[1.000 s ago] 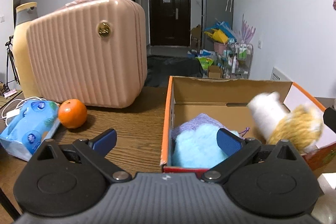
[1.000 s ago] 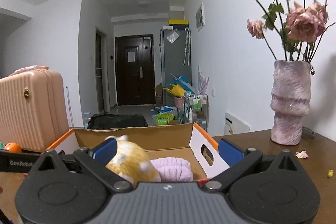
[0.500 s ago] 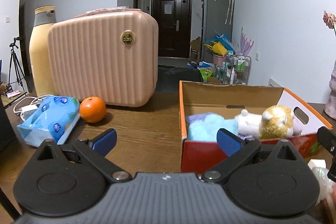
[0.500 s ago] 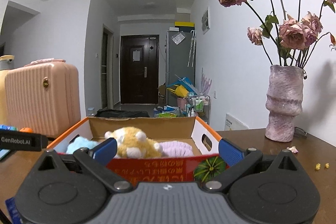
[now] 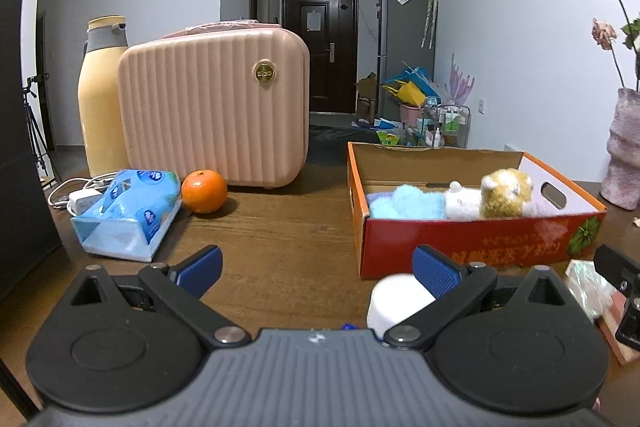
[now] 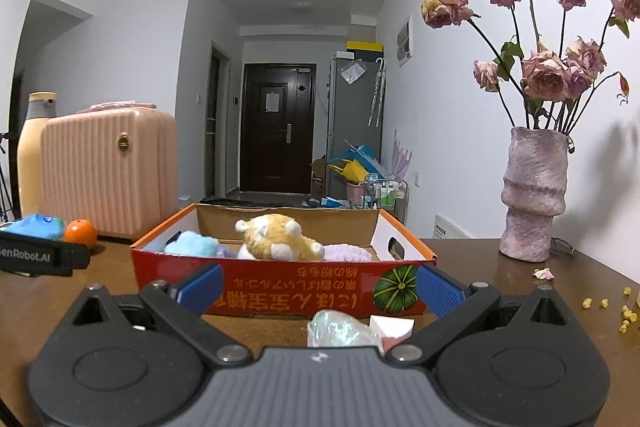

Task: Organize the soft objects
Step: 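Withdraw both open tools from the box back toward the table items, then grasp the pink satin scrunchie with the right tool while the left tool approaches the blue tissue pack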

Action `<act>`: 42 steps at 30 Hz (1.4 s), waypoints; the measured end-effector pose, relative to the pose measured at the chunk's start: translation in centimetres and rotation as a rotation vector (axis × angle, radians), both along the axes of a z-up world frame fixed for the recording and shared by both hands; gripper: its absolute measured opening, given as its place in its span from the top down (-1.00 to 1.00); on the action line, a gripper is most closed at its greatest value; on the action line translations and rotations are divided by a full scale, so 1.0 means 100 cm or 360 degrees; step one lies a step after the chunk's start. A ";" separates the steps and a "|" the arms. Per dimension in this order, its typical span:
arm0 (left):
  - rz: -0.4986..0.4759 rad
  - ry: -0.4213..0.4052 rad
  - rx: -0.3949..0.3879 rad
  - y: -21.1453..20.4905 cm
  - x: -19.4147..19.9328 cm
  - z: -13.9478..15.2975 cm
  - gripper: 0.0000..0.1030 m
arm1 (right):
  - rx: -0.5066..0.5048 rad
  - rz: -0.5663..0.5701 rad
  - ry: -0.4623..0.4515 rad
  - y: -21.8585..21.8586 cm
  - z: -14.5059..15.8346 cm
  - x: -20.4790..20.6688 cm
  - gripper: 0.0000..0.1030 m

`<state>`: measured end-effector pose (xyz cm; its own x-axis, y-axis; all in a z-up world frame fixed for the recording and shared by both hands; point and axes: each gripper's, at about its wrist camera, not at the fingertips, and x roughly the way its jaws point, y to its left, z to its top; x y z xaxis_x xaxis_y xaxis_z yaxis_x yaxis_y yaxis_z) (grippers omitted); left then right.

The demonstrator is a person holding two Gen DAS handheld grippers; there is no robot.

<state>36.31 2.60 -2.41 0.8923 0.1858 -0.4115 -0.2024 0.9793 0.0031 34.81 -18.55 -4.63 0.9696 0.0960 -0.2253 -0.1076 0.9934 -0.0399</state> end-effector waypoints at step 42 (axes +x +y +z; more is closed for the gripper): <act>-0.0144 0.0106 -0.0035 0.019 -0.092 -0.014 -1.00 | -0.0040 0.0227 0.0345 0.021 -0.022 -0.054 -1.00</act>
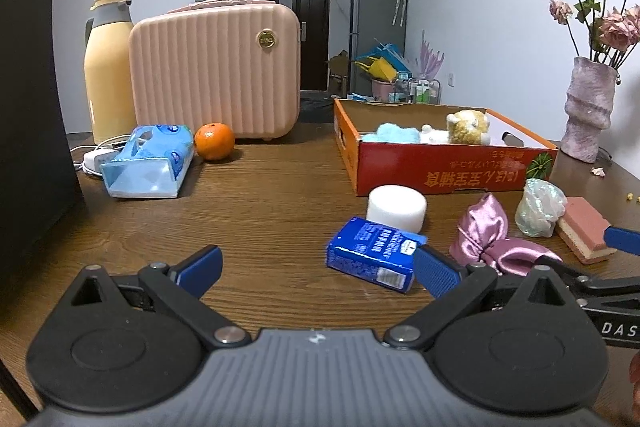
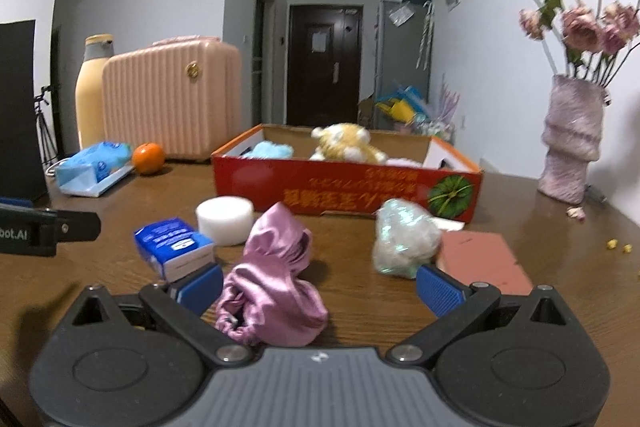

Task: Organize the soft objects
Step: 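Grasp the pink satin scrunchie with the right tool while the left tool approaches the blue tissue pack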

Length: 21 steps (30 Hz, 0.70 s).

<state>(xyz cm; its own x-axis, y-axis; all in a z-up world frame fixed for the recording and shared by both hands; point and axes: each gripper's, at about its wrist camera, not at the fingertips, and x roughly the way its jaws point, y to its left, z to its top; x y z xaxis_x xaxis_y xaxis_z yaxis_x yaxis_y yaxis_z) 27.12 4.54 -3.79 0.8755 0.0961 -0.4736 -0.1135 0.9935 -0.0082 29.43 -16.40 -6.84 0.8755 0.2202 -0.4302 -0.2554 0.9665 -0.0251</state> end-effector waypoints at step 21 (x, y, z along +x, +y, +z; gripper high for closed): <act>0.0028 0.0070 -0.0053 0.029 0.010 -0.006 -1.00 | 0.0009 0.0104 0.0311 0.033 -0.019 0.053 -0.13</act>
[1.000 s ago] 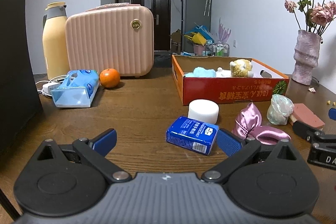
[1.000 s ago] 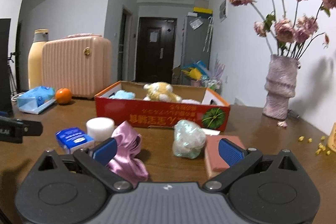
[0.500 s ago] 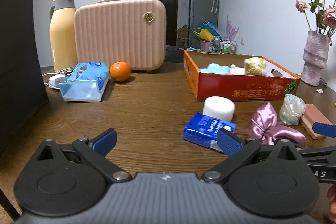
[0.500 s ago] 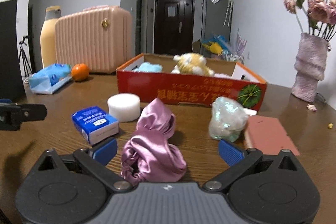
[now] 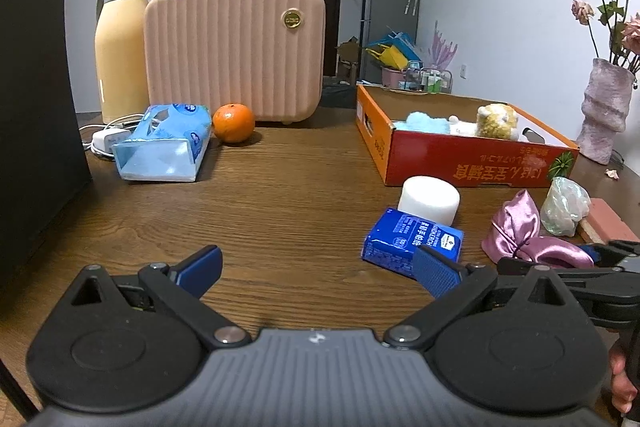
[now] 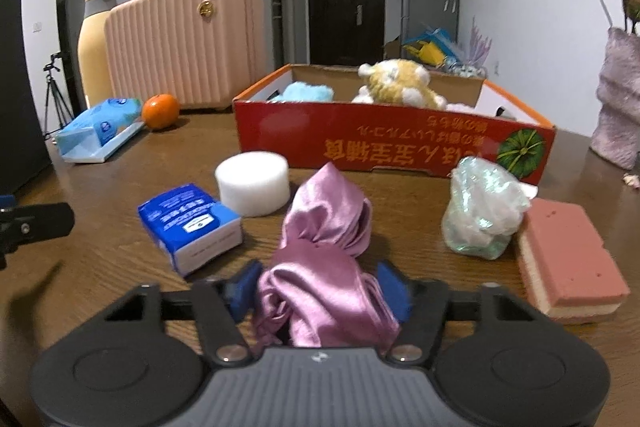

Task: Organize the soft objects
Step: 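Grasp the pink satin scrunchie with the right tool while the left tool approaches the blue tissue pack, then close the left tool on the blue tissue pack and lift it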

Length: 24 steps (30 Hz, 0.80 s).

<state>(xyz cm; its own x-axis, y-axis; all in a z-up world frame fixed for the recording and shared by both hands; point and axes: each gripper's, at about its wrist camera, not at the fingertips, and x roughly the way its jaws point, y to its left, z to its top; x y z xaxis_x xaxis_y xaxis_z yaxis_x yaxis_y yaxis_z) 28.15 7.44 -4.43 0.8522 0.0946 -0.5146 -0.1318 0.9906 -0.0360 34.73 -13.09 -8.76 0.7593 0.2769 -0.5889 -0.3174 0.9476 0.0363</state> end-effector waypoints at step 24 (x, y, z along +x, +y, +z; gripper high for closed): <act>-0.0001 0.0060 0.0027 -0.006 0.011 -0.011 -1.00 | 0.0110 -0.0046 -0.0109 -0.017 0.011 -0.010 0.43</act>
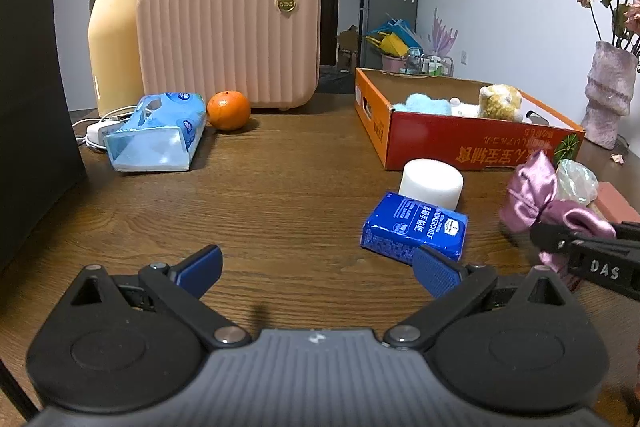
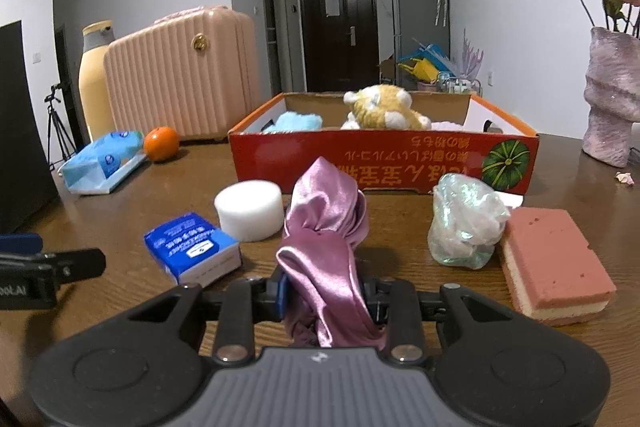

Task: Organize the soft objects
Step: 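Close the left tool on the blue tissue pack and lift it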

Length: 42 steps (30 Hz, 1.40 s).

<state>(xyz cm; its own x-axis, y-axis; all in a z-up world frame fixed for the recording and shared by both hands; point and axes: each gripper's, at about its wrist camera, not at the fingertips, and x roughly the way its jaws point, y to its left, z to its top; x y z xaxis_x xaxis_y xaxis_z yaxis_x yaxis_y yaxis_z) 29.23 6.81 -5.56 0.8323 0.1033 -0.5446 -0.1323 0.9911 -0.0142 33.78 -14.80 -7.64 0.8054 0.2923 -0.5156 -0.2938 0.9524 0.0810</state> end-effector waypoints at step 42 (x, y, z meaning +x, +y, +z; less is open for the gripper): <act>-0.0246 0.0250 0.0011 -0.047 0.097 -0.031 -1.00 | 0.0064 -0.0254 -0.0132 -0.069 0.015 0.007 0.42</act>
